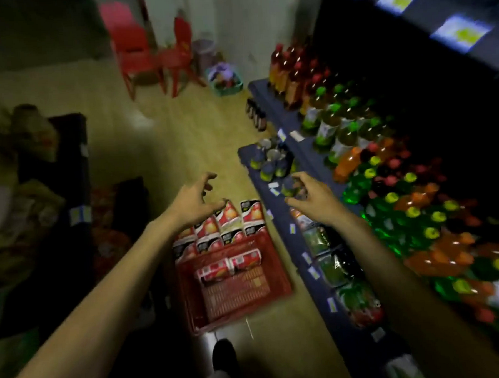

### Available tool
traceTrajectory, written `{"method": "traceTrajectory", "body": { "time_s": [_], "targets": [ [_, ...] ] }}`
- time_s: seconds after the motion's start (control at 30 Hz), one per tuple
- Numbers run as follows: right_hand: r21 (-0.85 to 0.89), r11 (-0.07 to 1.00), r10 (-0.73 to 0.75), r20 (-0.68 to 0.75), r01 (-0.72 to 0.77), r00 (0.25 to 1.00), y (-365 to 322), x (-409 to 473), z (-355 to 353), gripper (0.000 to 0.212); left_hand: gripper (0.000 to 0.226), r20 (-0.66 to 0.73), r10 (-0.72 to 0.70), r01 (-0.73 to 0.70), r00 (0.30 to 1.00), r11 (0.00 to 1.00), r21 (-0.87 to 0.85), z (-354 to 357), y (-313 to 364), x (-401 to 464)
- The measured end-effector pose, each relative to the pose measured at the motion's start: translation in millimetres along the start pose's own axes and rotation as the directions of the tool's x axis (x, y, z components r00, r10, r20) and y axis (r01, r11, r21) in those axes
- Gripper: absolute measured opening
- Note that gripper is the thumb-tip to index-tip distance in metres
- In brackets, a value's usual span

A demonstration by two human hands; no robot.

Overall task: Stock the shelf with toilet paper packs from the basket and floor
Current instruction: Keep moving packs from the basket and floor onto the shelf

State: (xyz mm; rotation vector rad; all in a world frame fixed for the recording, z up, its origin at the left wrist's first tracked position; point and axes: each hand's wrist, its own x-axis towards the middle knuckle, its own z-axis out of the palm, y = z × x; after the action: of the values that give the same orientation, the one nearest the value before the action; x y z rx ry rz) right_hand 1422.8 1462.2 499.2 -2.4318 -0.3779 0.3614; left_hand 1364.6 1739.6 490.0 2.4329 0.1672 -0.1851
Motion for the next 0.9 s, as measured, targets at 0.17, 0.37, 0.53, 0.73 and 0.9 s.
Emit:
{"method": "traceTrajectory", "body": {
  "time_s": [0.17,0.37,0.53,0.73,0.9],
  "targets": [
    [0.01,1.0,0.015,0.115,-0.016,0.993,49,48,109,0.057,0.076,0.07,-0.119,0.122,0.99,0.992,-0.034,67,-114,7],
    [0.016,1.0,0.007,0.202,-0.01,0.979,129,98,240,0.061,0.07,0.083,-0.188,0.194,0.979,0.979,-0.062,176,-241,28],
    [0.013,1.0,-0.031,0.257,0.029,0.966,212,139,347,0.07,0.077,0.068,-0.278,0.282,0.958,0.958,-0.053,285,-339,56],
    [-0.005,0.998,-0.061,0.295,0.066,0.954,302,179,459,0.058,0.08,0.037,-0.316,0.318,0.948,0.943,-0.099,398,-432,87],
    [-0.024,0.989,-0.136,0.262,0.147,0.955,352,196,519,0.051,0.084,-0.022,-0.43,0.425,0.903,0.898,-0.11,466,-496,95]
  ]
}}
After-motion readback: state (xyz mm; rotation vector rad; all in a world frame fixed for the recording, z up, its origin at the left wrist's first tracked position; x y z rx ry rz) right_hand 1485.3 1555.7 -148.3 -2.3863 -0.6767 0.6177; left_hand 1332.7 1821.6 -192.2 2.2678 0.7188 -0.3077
